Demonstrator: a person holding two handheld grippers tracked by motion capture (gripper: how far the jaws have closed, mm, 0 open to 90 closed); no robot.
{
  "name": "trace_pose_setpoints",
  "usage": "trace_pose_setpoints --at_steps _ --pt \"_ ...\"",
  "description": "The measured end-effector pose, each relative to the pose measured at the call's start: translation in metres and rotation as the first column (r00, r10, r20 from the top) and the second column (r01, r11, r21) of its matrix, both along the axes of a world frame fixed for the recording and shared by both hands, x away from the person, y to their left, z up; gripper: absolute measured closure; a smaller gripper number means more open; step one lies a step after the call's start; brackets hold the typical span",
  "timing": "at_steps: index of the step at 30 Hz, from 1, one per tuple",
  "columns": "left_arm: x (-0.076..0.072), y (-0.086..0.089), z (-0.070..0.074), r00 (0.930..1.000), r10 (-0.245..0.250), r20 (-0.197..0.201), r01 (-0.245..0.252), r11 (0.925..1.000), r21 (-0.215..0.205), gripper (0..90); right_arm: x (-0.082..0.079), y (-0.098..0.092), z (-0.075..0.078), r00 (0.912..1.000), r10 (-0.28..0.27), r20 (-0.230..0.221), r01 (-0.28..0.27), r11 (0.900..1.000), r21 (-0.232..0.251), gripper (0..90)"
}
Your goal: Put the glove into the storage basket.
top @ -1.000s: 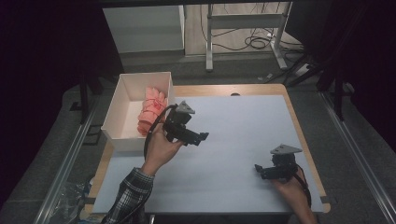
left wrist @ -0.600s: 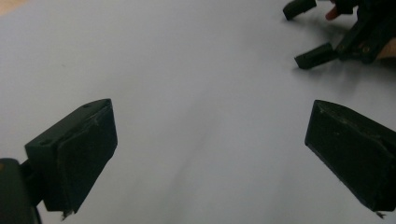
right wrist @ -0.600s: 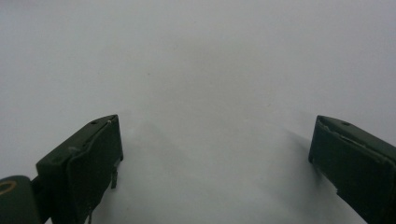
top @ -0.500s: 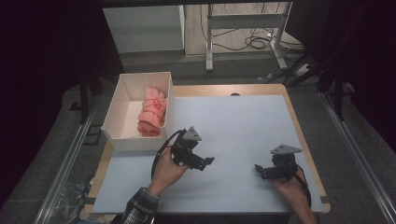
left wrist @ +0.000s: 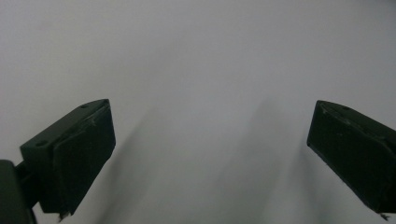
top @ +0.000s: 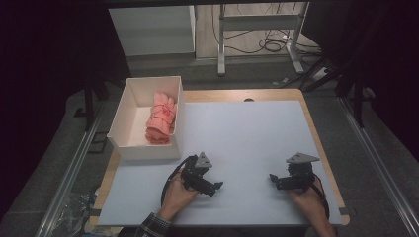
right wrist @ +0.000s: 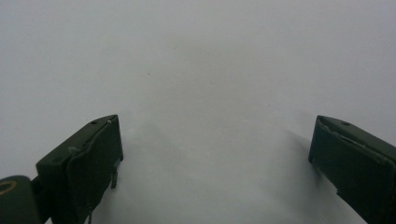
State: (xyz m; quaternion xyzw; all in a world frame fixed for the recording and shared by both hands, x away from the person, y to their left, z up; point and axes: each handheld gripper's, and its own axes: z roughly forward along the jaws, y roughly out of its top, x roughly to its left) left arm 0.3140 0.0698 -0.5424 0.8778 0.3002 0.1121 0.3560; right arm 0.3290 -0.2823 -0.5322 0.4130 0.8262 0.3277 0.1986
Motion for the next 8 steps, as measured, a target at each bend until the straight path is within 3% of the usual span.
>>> trace_pose_setpoints --at_steps 1,3,8 --pt "0.0001 -0.0001 -0.0017 1.0000 0.000 0.004 0.000 0.9998 0.018 0.8 0.0000 0.0000 0.0000 1.0000 0.000 0.000 0.000 1.000 0.000 3.2" --pt "0.0015 0.0011 -0.0036 0.9999 0.005 -0.010 -0.005 1.0000 -0.003 0.0 0.0000 0.0000 0.0000 1.0000 0.000 0.000 0.000 1.000 0.000 3.2" --pt "0.0019 0.0008 -0.0037 0.9999 0.003 -0.013 -0.003 1.0000 0.002 0.0 0.0000 0.0000 -0.0002 1.0000 0.000 0.000 0.000 1.000 0.000 3.1"
